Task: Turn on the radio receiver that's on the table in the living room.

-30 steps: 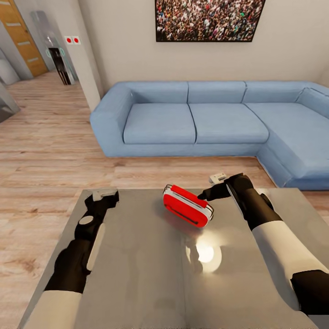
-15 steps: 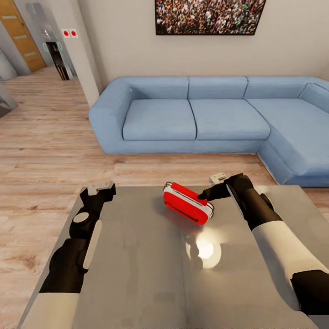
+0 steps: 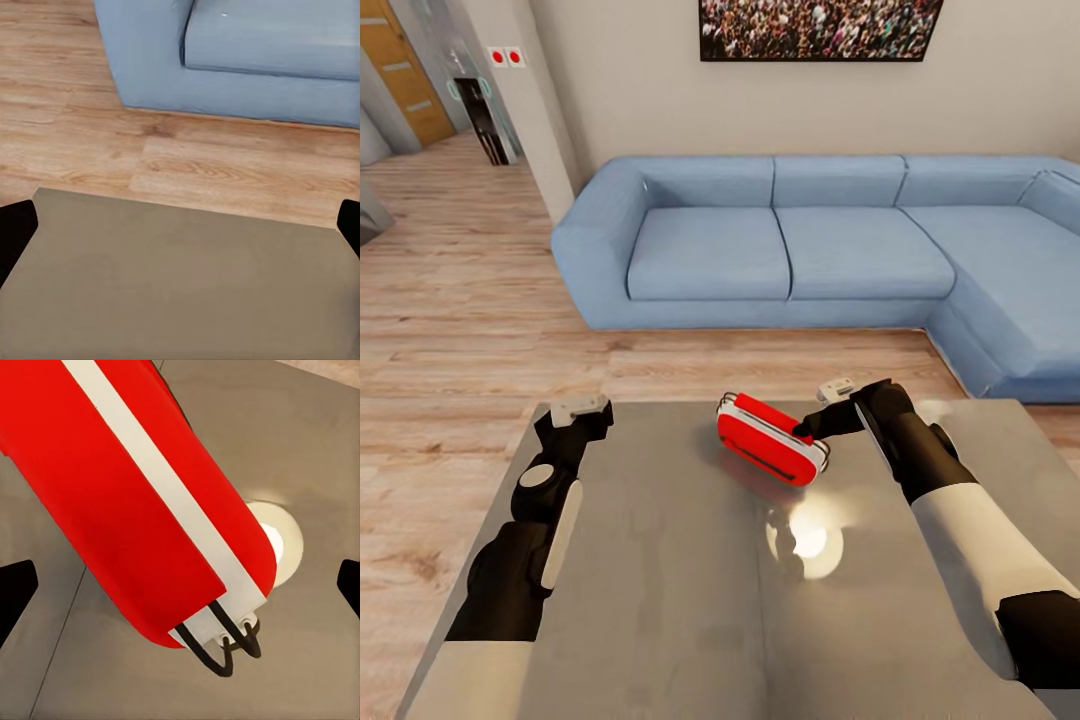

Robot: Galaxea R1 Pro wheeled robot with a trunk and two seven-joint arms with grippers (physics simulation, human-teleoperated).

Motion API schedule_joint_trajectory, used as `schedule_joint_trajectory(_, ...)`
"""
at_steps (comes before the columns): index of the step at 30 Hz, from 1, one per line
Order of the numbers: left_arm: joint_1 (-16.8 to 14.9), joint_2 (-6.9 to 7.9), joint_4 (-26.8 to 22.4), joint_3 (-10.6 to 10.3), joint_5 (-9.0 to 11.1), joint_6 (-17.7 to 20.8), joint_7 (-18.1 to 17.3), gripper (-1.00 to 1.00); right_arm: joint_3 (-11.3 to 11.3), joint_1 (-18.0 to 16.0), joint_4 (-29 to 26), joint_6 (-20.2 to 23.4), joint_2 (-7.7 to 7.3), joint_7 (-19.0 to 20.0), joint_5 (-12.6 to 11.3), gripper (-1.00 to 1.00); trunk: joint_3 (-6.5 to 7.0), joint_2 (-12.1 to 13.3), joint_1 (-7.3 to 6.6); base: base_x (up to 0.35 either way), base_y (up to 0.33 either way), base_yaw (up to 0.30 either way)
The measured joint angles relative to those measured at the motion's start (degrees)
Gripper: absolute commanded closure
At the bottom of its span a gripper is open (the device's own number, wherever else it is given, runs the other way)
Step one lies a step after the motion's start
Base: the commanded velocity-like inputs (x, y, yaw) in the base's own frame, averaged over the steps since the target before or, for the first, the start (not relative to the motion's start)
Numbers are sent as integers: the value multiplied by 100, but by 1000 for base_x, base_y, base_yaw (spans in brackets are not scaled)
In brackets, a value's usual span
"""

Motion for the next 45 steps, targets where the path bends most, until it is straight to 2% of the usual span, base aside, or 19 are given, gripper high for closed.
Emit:
schedule_joint_trajectory(38,0,0,-129,-9,0,14,0,-100,9,0,0,0,-5,0,0,-100,-348,0,0,0,0,0)
schedule_joint_trajectory(45,0,0,-129,-14,0,13,2,-100,9,0,0,0,-8,117,8,-100,-412,0,0,0,0,0)
